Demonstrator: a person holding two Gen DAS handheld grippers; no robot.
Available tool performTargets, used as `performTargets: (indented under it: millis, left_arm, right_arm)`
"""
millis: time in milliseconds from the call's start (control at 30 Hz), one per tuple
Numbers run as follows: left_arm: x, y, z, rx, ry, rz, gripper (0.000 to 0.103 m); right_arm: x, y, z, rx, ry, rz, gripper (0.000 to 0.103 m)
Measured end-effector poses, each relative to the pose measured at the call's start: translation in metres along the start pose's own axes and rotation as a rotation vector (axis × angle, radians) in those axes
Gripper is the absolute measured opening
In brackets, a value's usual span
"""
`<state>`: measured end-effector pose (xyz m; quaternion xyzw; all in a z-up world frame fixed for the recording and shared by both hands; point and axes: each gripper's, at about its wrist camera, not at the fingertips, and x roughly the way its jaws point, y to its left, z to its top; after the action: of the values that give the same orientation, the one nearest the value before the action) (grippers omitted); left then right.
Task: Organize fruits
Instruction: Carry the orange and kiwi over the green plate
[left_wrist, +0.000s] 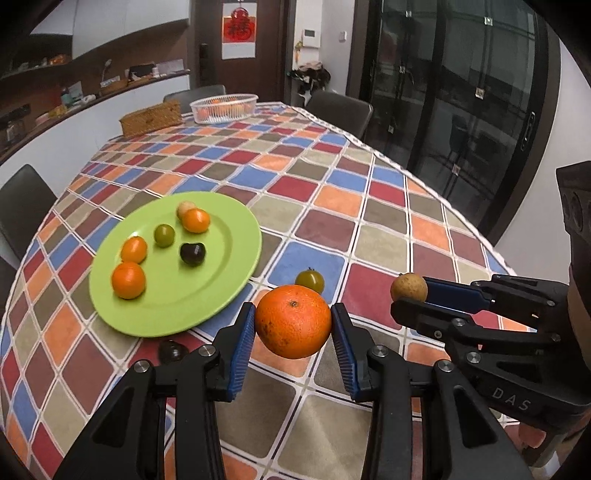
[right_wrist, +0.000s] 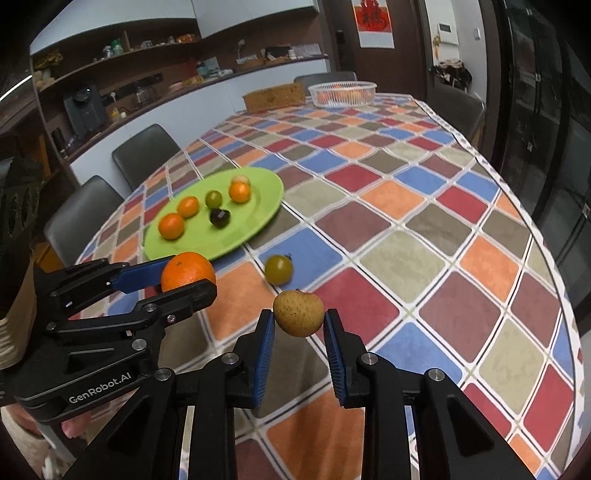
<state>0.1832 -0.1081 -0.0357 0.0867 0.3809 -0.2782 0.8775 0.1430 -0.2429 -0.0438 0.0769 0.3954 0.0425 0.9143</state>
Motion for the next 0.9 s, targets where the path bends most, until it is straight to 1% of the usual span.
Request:
performTargets:
  millis: [233, 467, 900]
  left_arm:
    - [-0.026, 0.008, 0.003, -0.026, -0.056, 0.009, 0.040]
    - [-0.044, 0.023, 0.007, -0.053, -0.096, 0.044, 0.040]
    - [-0.045, 0.056, 0.014, -0.102, -0.116, 0.104, 0.040]
  right_arm:
    - [-0.018, 0.017, 0.011, -0.036, -0.050, 0.034, 0.029]
    - [-0.016, 0.030, 0.021, -0.053, -0.065, 0.064, 0.029]
    - [0.003, 0.057, 0.053, -0.117, -0.072, 0.116, 0.029]
